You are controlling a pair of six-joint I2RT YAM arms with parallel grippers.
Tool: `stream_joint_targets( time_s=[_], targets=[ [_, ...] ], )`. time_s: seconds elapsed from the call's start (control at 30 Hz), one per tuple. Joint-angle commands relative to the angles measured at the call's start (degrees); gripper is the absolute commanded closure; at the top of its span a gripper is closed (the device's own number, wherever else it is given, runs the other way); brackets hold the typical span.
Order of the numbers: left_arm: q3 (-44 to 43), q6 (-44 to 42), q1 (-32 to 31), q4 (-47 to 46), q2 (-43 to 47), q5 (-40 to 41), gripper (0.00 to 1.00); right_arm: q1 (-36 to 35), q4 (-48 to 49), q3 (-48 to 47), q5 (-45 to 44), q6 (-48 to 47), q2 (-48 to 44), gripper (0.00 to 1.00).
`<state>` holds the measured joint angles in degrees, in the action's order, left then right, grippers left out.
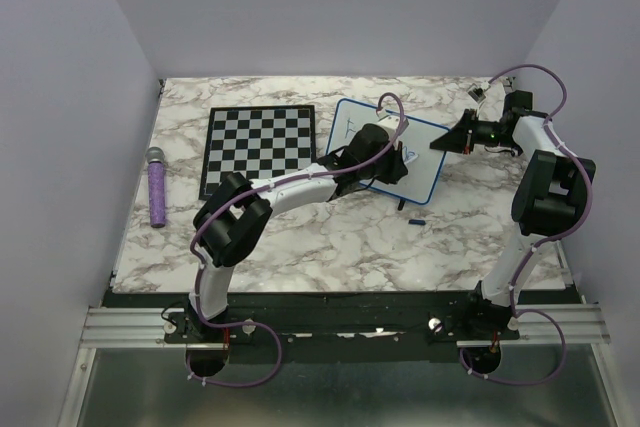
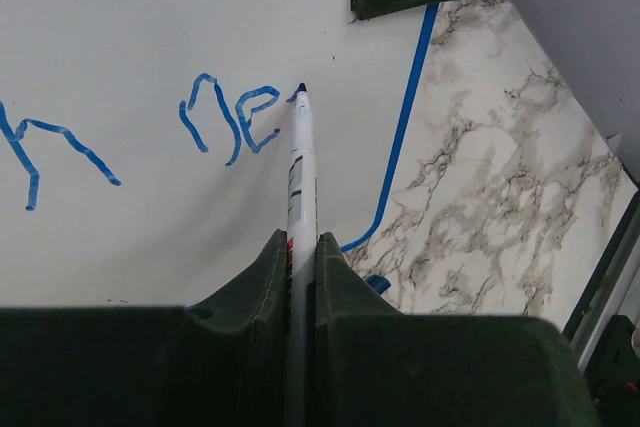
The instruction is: Write a sentence on the whiteboard
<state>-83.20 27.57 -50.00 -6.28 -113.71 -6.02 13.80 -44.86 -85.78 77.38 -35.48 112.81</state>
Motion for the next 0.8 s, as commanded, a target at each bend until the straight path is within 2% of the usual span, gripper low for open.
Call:
stream_joint_targets(
  time_s=[0.0, 0.77],
  targets=[
    [-1.62, -0.68, -0.19, 1.54, -1.69, 1.98, 1.00, -0.44, 0.39, -1.32, -1.98, -2.48, -1.11, 1.00],
    [1.37, -0.33, -0.28, 4.53, -0.55, 1.89, 1.00, -0.44, 0.21, -1.32, -1.97, -2.48, -1.19, 0.99]
  ],
)
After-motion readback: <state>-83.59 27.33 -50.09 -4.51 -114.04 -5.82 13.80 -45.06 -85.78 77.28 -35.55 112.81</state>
